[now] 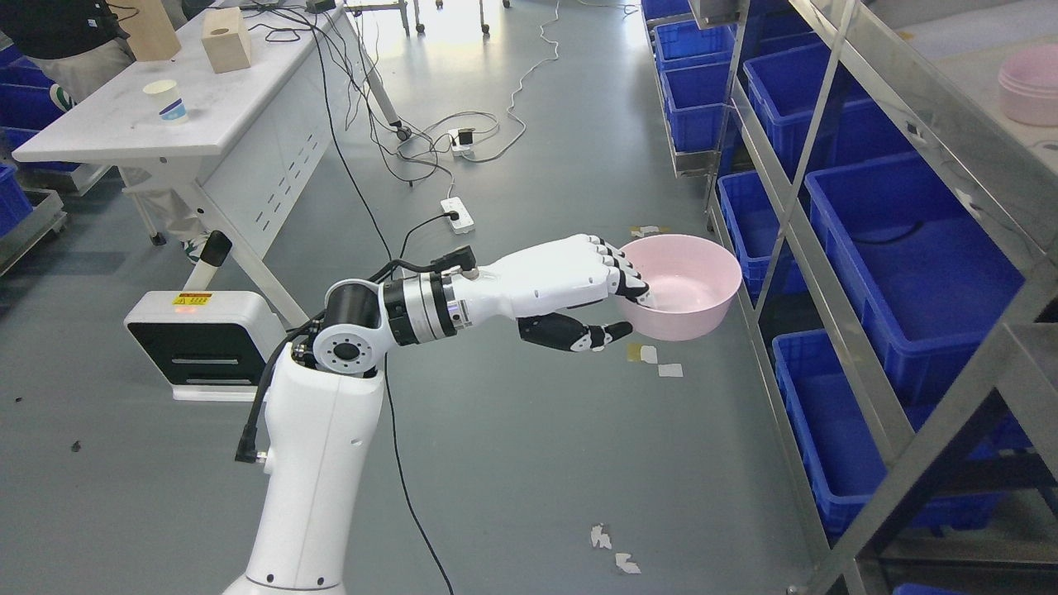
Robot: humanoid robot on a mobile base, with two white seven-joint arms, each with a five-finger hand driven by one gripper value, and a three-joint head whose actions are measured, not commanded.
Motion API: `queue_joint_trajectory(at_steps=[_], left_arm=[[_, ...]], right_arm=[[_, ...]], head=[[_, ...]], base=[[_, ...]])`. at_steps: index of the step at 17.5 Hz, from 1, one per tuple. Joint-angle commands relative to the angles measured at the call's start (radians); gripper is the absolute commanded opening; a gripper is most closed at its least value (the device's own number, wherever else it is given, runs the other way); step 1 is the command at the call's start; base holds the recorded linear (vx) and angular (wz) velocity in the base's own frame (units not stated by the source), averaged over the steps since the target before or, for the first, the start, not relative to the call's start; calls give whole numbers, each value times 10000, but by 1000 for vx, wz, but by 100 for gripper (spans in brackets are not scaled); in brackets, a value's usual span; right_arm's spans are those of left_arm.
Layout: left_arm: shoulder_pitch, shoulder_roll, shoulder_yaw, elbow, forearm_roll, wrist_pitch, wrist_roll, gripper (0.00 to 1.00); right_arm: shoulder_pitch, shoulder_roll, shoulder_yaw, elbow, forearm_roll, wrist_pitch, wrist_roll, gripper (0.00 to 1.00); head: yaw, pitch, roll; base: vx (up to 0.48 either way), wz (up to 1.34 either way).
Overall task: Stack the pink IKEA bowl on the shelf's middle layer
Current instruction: 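Hold the pink bowl in the left hand while the robot turns to the shelf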
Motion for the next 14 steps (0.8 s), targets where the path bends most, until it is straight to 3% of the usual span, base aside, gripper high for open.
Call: queue_joint_trajectory(at_steps=[1, 14], left_arm=[[3, 175, -24, -170, -18, -5, 2, 2], [18, 175, -24, -385, -18, -5, 17, 2]], right_arm=[[31, -175, 0, -175, 0, -4, -1, 100], [31, -175, 0, -175, 0, -4, -1, 100]], head=[[0, 0, 0], [0, 0, 0]], base=[[255, 135], [313, 20]])
